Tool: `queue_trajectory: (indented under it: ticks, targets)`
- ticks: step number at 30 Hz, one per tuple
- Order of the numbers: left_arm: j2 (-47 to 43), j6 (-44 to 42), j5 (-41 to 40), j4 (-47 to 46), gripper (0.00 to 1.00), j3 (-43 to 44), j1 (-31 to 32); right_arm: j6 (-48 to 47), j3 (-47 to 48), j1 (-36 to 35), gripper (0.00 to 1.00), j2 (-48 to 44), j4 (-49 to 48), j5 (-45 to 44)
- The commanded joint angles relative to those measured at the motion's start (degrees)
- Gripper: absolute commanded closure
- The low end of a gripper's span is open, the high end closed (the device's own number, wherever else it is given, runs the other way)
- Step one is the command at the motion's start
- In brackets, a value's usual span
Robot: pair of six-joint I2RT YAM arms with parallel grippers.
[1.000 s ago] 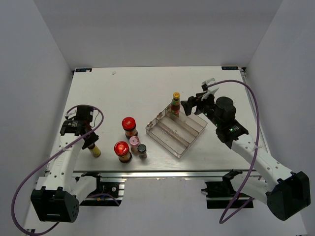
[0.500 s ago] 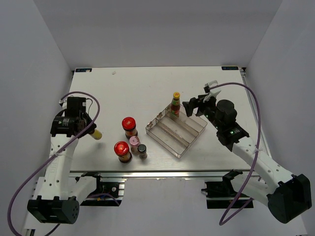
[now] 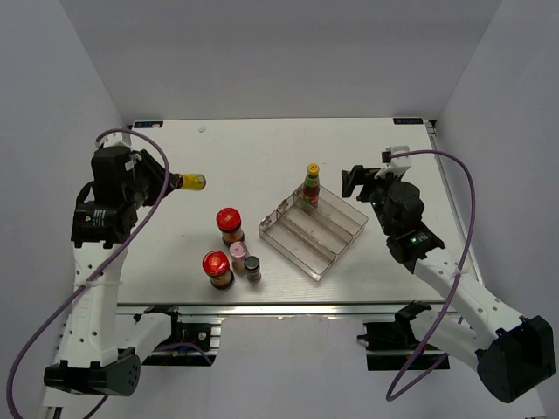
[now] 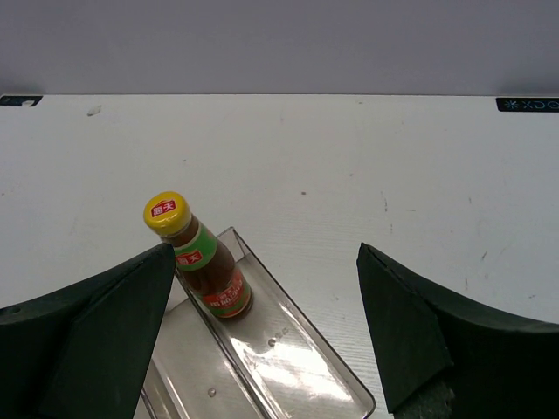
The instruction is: Organize the condiment bottles
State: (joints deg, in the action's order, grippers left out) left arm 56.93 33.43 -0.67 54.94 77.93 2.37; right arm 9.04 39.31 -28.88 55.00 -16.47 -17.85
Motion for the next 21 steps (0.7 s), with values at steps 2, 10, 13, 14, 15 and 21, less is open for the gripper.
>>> queue_trajectory:
  ticks: [2,10,13,14,15,21]
  targets:
    - [2.74,1.02,7.61,-9.75,1.00,3.54,1.14,1.95,0.51,0.49,0.11,-1.21,-1.99,-4.65]
    - [11.35,1.20,-4.31,-12.58,1.00,8.89,17.21,2.21,0.94,1.72,0.11,-1.39,-0.15,-5.80]
    - [15.58,0.59,-5.56,-13.36,1.00,10.31,22.75,2.65,1.21,2.16,0.11,-1.92,1.17,-6.50]
    - [16.37,0.24,-6.53,-13.28,1.00,11.53,25.11,2.91,1.29,2.34,0.11,-2.09,1.44,-6.93]
    - [17.59,-0.03,-8.28,-12.76,1.00,12.59,26.27,2.92,1.30,2.43,0.11,-2.53,2.05,-7.37]
    - [22.70,-4.06,-13.66,-12.15,1.00,17.33,35.23,3.09,0.24,4.27,0.11,-4.03,3.20,-8.87]
